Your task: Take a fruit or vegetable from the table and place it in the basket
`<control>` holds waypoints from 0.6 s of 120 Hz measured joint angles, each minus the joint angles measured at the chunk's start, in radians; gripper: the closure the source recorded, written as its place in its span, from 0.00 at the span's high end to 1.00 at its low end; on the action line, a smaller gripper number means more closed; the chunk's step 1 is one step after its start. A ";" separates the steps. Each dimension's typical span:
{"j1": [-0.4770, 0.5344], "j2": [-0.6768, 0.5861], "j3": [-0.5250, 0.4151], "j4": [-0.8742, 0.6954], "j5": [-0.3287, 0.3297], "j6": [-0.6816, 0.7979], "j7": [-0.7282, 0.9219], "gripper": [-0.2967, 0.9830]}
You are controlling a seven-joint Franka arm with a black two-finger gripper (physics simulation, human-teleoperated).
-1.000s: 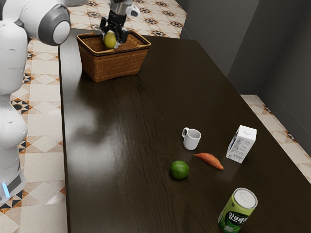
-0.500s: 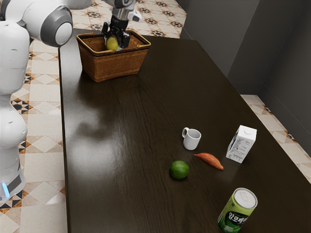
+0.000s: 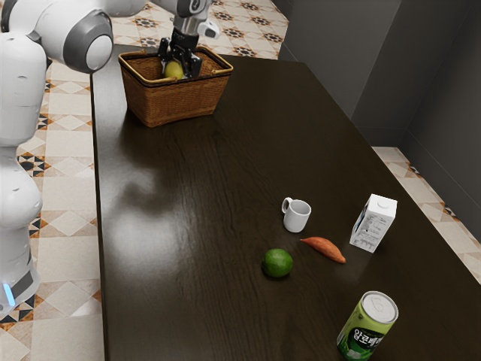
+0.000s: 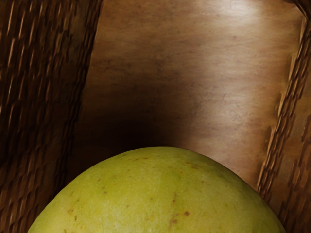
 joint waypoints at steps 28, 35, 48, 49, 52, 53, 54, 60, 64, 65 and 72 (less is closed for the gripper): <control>0.000 0.000 0.000 -0.003 -0.003 0.002 0.003 0.69; 0.001 -0.001 0.001 -0.010 -0.004 0.001 0.004 0.70; 0.002 -0.001 0.002 -0.014 -0.005 0.001 0.005 0.71; 0.001 -0.001 0.002 -0.014 -0.005 0.000 0.005 0.71; 0.001 -0.002 0.002 -0.015 -0.005 -0.001 0.005 0.69; 0.001 -0.003 0.002 -0.015 -0.005 -0.002 0.005 0.68; 0.001 -0.004 0.002 -0.014 -0.005 -0.003 0.005 0.67; 0.001 -0.011 0.003 -0.013 -0.005 -0.012 0.005 0.59; 0.000 -0.018 0.003 -0.010 -0.004 -0.023 0.004 0.54; 0.000 -0.020 0.003 -0.009 -0.004 -0.026 0.004 0.52; 0.000 -0.040 0.003 0.000 -0.004 -0.055 0.004 0.45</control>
